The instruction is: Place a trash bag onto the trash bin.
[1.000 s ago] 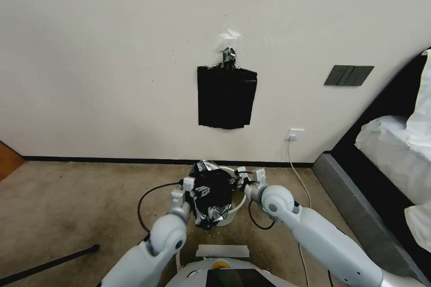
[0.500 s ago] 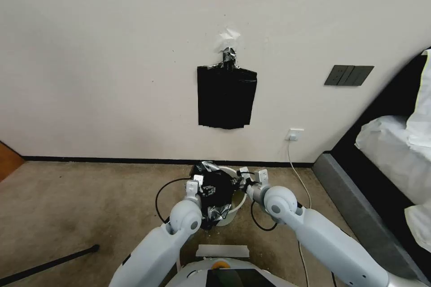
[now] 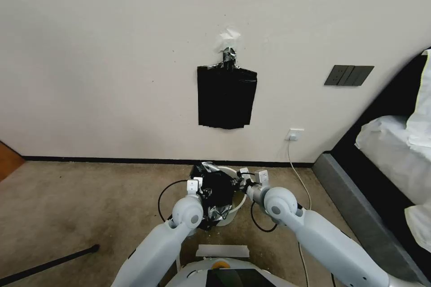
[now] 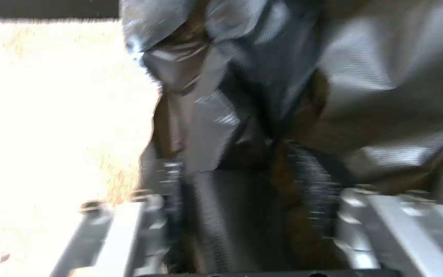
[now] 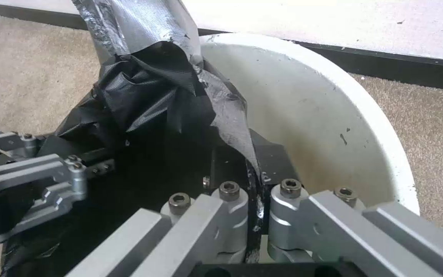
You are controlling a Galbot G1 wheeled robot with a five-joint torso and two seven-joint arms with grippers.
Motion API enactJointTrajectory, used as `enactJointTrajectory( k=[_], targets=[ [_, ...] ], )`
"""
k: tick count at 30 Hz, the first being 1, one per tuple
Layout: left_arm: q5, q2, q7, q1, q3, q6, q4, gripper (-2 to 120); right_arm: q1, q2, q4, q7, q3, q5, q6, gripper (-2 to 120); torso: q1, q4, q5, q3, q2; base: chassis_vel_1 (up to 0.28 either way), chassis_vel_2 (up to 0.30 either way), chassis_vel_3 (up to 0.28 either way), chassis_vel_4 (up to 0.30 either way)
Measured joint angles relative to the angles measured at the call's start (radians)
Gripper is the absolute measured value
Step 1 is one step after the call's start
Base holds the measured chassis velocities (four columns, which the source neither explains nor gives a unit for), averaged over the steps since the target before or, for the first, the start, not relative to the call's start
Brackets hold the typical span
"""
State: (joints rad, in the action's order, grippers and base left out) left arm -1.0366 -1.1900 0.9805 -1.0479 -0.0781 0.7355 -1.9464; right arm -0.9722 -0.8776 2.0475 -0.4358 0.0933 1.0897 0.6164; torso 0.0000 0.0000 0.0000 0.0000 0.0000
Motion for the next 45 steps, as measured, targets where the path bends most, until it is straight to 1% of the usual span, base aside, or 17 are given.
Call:
enactJointTrajectory(
  k=[4,6,8,9,16,20,24,26,27,28,29,30,32,35,36,40,45],
  targets=[
    [-0.025,0.002,0.02,0.002,0.009,0.0,0.002,27,-0.002,0.0,-0.001,0.0,0.001,-0.002,-0.002,0,0.0,0.0,0.0,0.0,0.0,0.0,0.0,0.0,0.0],
    [-0.046,0.009,0.027,-0.002,0.016,-0.001,0.0,15,-0.006,-0.002,-0.001,0.0,0.001,-0.007,-0.004,0,0.0,0.0,0.0,0.0,0.0,0.0,0.0,0.0,0.0],
    [-0.051,0.011,0.027,-0.003,0.018,-0.002,-0.001,12,-0.007,-0.003,-0.001,0.001,0.001,-0.011,-0.004,0,0.0,0.0,0.0,0.0,0.0,0.0,0.0,0.0,0.0],
    [-0.071,0.017,0.033,-0.006,0.022,-0.002,-0.006,6,-0.009,-0.005,-0.001,0.002,0.004,-0.02,-0.008,0,0.0,-0.0002,-0.0003,0.0,0.0,0.0,0.0,0.0,0.0],
    [-0.1,0.024,0.057,-0.01,0.028,-0.004,-0.013,4,-0.011,-0.005,-0.001,0.003,0.009,-0.031,-0.019,0,0.0,-0.0001,-0.0001,0.0,0.0,0.0,0.0,0.0,0.0],
    [-0.101,0.022,0.048,-0.011,0.035,-0.025,-0.012,4,-0.012,-0.005,-0.001,0.01,0.009,-0.054,-0.031,0,0.0,-0.0001,0.0,0.0,0.0,0.0,0.0,0.0,0.0],
    [-0.087,0.029,0.008,-0.018,0.042,-0.055,-0.018,1,-0.014,-0.005,0.003,0.036,0.004,-0.101,-0.06,0,0.0,-0.0001,0.0,0.0,0.0,0.0,0.0,0.0,0.0],
    [0.001,0.06,-0.114,-0.042,0.046,-0.113,-0.045,1,-0.008,-0.003,0.017,0.067,0.0,-0.185,-0.122,0,0.0,0.0002,0.0002,0.0,0.0,0.0,0.0,0.0,0.0],
    [0.001,0.06,-0.114,-0.042,0.046,-0.113,-0.045,1,-0.008,-0.003,0.017,0.067,0.0,-0.185,-0.122,0,0.0,0.0002,0.0002,0.0,0.0,0.0,0.0,0.0,0.0],
    [0.026,0.072,-0.155,-0.049,0.048,-0.134,-0.057,1,0.001,0.003,0.019,0.073,0.0,-0.217,-0.145,0,0.0,0.0002,0.0003,0.0,0.0,0.0,0.0,0.0,0.0],
    [0.078,0.095,-0.229,-0.063,0.054,-0.171,-0.082,1,0.028,0.019,0.018,0.077,0.003,-0.259,-0.179,0,0.0,-0.0001,0.0,0.0,0.0,0.0,0.0,0.0,0.0],
    [0.11,0.107,-0.265,-0.07,0.058,-0.188,-0.092,1,0.044,0.03,0.018,0.08,0.004,-0.274,-0.193,0,0.0,-0.0002,0.0,0.0,0.0,0.0,0.0,0.0,0.0],
    [0.133,0.117,-0.292,-0.076,0.063,-0.202,-0.1,1,0.059,0.043,0.018,0.087,0.005,-0.288,-0.204,0,0.0,-0.0001,0.0002,0.0,0.0,0.0,0.0,0.0,0.0],
    [0.207,0.152,-0.396,-0.107,0.089,-0.26,-0.133,1,0.116,0.097,0.022,0.101,0.02,-0.319,-0.216,0,0.0,0.0002,0.0,0.0,0.0,0.0,0.0,0.0,0.0],
    [0.207,0.152,-0.396,-0.107,0.089,-0.26,-0.133,1,0.116,0.097,0.022,0.101,0.02,-0.319,-0.216,0,0.0,0.0002,0.0,0.0,0.0,0.0,0.0,0.0,0.0],
    [0.35,0.199,-0.546,-0.17,0.148,-0.33,-0.18,1,0.189,0.192,0.024,0.105,0.039,-0.316,-0.221,0,0.0,0.0002,0.0001,0.0,0.0,0.0,0.0,0.0,0.0],
    [0.402,0.225,-0.615,-0.199,0.175,-0.375,-0.205,1,0.208,0.252,0.036,0.108,0.041,-0.275,-0.221,0,0.0,0.0,0.0002,0.0,0.0,0.0,0.0,0.0,0.0]
  ],
)
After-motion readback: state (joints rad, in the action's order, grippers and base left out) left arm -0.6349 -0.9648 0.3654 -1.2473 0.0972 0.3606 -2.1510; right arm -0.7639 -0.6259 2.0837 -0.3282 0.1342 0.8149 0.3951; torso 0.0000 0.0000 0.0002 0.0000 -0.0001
